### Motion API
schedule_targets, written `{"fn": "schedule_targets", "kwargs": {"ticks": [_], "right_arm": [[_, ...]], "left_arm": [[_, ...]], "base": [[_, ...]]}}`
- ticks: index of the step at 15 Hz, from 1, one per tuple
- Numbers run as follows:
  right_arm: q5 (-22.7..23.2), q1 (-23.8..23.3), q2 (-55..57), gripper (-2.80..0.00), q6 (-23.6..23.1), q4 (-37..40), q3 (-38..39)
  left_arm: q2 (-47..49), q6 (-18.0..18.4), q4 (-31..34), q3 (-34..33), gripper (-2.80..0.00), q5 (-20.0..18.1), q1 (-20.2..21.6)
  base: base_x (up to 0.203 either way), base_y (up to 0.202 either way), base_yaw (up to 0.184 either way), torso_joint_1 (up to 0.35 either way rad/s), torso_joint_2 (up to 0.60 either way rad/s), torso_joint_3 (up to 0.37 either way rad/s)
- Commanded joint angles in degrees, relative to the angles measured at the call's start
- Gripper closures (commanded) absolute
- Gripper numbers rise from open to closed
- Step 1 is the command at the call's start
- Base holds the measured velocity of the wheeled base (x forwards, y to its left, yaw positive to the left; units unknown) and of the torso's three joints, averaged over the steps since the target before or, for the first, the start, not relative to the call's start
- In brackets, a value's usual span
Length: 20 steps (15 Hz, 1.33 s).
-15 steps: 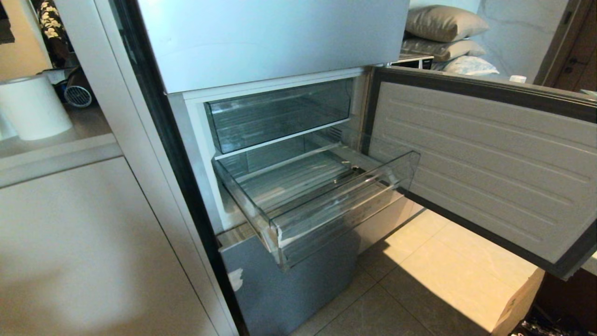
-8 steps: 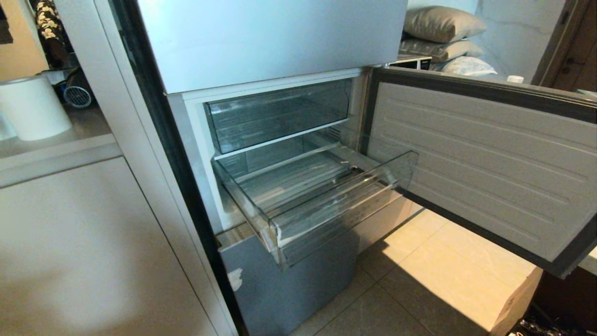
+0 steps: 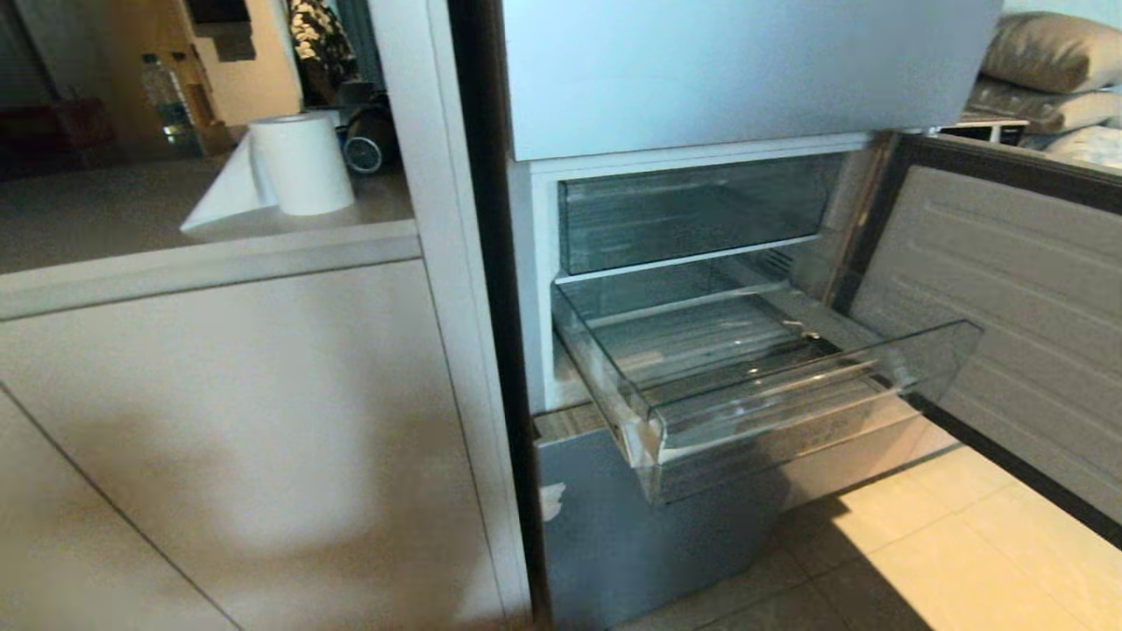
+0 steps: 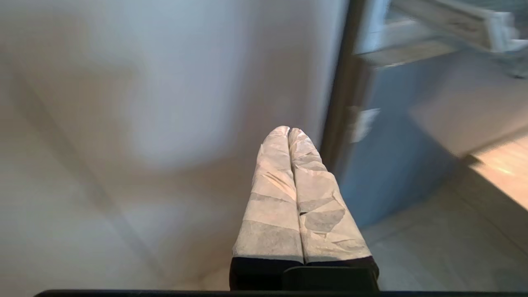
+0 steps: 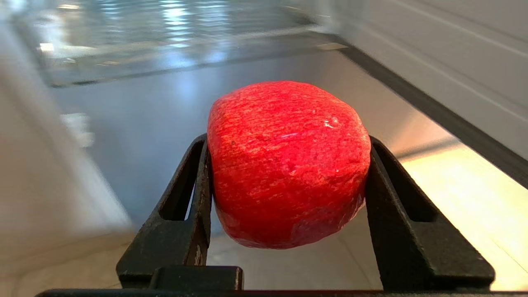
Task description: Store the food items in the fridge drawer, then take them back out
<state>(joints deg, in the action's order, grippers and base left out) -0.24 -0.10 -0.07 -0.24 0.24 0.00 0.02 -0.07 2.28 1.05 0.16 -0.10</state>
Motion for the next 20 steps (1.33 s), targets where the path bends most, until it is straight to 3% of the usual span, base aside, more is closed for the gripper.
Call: {"fn": "schedule_targets", "kwargs": {"ticks": [1, 5, 9, 16, 20], "right_arm": [[0.1, 0.0, 0.1, 0.00, 0.3, 0.0, 0.0], [0.4, 0.0, 5.6, 0.00, -1.5, -1.1, 0.0], [1.4, 0.0, 22.6, 0.00, -2.8, -14.2, -1.8], [8.9, 0.8, 58.1, 0.00, 1.0, -20.3, -23.7], [10.6, 2.1, 76.9, 0.00, 3.8, -20.9, -38.6]], "left_arm": [[-0.1, 0.0, 0.0, 0.0, 0.00, 0.0, 0.0], [-0.2, 0.0, 0.0, 0.0, 0.00, 0.0, 0.0], [-0.1, 0.0, 0.0, 0.0, 0.00, 0.0, 0.0], [-0.1, 0.0, 0.0, 0.0, 0.00, 0.0, 0.0], [-0.2, 0.0, 0.0, 0.0, 0.00, 0.0, 0.0]], "base": [[-0.001, -0.009, 0.166, 0.002, 0.00, 0.003], [0.000, -0.006, 0.079, 0.004, 0.00, 0.002], [0.000, 0.000, 0.000, 0.000, 0.00, 0.000], [0.000, 0.000, 0.000, 0.000, 0.00, 0.000], [0.000, 0.000, 0.000, 0.000, 0.00, 0.000]]}}
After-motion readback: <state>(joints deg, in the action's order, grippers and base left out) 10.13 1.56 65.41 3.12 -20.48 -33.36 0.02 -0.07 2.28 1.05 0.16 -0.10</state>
